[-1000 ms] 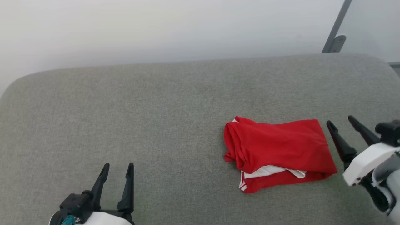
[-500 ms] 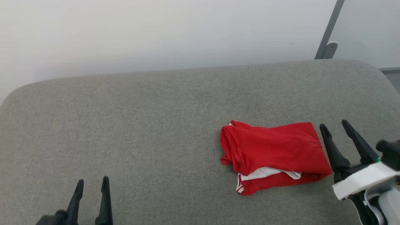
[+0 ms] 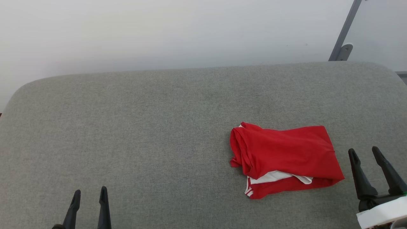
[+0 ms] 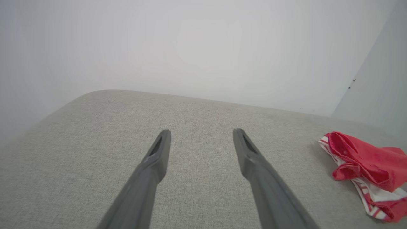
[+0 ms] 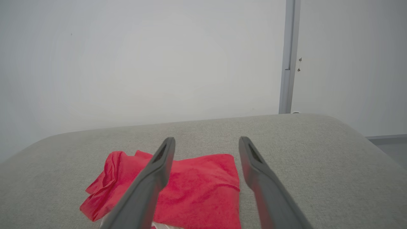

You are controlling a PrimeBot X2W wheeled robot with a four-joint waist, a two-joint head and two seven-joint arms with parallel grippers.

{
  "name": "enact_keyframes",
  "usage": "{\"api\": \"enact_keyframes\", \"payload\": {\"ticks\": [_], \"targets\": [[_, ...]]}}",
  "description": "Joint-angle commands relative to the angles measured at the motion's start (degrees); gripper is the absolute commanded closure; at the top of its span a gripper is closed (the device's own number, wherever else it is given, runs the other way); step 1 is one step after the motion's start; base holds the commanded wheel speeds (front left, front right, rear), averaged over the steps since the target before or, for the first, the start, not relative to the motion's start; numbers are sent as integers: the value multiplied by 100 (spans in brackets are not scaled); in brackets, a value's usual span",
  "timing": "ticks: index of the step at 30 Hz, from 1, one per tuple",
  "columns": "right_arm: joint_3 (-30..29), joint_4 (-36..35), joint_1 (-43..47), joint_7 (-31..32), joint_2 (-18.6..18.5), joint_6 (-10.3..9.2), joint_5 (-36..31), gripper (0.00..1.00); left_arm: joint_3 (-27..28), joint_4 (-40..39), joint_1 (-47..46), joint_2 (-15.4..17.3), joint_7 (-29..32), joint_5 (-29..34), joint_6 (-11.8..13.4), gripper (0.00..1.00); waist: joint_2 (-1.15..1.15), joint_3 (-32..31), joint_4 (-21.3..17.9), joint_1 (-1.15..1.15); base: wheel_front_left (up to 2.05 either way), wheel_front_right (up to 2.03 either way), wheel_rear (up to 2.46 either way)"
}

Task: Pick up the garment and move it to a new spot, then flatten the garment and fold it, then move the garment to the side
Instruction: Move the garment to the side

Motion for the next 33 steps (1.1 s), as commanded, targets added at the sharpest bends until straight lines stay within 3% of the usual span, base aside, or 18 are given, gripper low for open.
{"api": "enact_keyframes", "payload": {"ticks": [1, 7, 13, 16, 21, 26, 33], "targets": [[-17, -20, 42, -26, 20, -3, 42, 0, -5, -20, -14, -18, -30, 35, -11, 0, 0, 12, 2, 0, 0, 0, 0], [366, 100, -430, 231, -293, -3, -21, 0, -93, 14, -225, -36, -30, 37, -11, 0, 0, 146, -54, 0, 0, 0, 0], [1060, 733, -1306, 1797, -881, -2, 261, 0, -398, 140, -632, 31, -30, 103, -11, 0, 0, 403, 20, 0, 0, 0, 0], [1210, 914, -1637, 2258, -1051, -3, 533, 0, -528, 212, -843, 118, -30, 103, -11, 0, 0, 535, 83, 0, 0, 0, 0], [1550, 1273, -2361, 3553, -1488, -3, 1171, 0, -777, 335, -1368, 204, -30, 38, -11, 0, 0, 971, 252, 0, 0, 0, 0], [1746, 1602, -2833, 4605, -1683, -3, 1635, 0, -963, 439, -1689, 167, -31, 16, -11, 0, 0, 1300, 408, 0, 0, 0, 0], [2192, 1739, -2925, 5269, -1711, -2, 1745, 0, -1076, 559, -1882, 124, -30, 3, -11, 0, 0, 1577, 536, 0, 0, 0, 0]]}}
